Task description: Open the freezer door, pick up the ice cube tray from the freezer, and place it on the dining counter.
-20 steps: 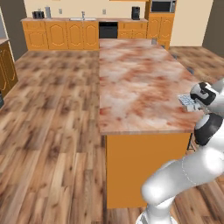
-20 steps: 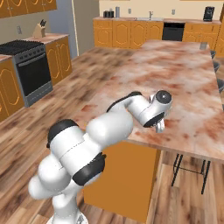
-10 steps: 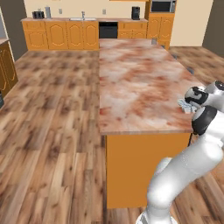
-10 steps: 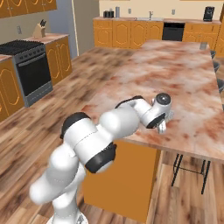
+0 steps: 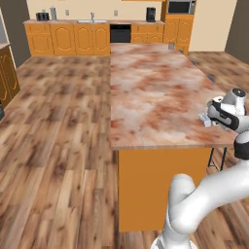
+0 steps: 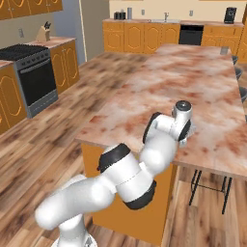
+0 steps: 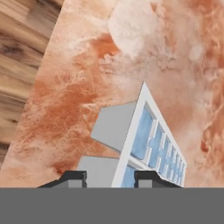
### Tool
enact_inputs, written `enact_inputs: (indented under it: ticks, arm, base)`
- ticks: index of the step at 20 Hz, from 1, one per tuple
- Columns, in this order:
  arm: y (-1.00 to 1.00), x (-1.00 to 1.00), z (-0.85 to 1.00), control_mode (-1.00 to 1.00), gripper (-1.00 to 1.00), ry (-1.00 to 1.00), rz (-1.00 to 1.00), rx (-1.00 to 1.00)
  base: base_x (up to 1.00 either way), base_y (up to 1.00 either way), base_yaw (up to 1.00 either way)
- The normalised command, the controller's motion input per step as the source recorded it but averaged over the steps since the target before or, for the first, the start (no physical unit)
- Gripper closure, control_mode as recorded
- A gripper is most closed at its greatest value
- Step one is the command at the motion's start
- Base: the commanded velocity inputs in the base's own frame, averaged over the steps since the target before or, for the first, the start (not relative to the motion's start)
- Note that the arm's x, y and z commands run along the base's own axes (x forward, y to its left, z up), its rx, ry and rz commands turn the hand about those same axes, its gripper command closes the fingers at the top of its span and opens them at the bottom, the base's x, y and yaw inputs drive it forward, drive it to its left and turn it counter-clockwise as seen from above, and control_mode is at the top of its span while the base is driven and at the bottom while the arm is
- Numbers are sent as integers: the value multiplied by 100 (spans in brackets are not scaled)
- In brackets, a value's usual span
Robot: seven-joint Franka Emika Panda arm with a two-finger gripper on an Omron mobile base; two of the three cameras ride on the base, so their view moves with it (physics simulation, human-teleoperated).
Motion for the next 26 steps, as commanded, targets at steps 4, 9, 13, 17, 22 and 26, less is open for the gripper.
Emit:
enact_inputs:
  ticks: [4, 9, 13, 17, 22, 26]
  arm:
    - [-5, 33, -16, -100, 100, 12, -4, 0]
    - [0, 14, -39, -100, 100, 7, -3, -2]
    - [-2, 9, -32, -100, 100, 4, -4, -3]
    - [-3, 19, -21, -100, 100, 2, -4, -4]
    - [-2, 11, 8, -100, -100, 1, -5, -3]
    - [14, -41, 95, -100, -100, -10, -1, -11]
  base:
    - [0, 0, 0]
    - [0, 0, 0]
    - [0, 0, 0]
    - [0, 0, 0]
    - [0, 0, 0]
    - [0, 0, 0]
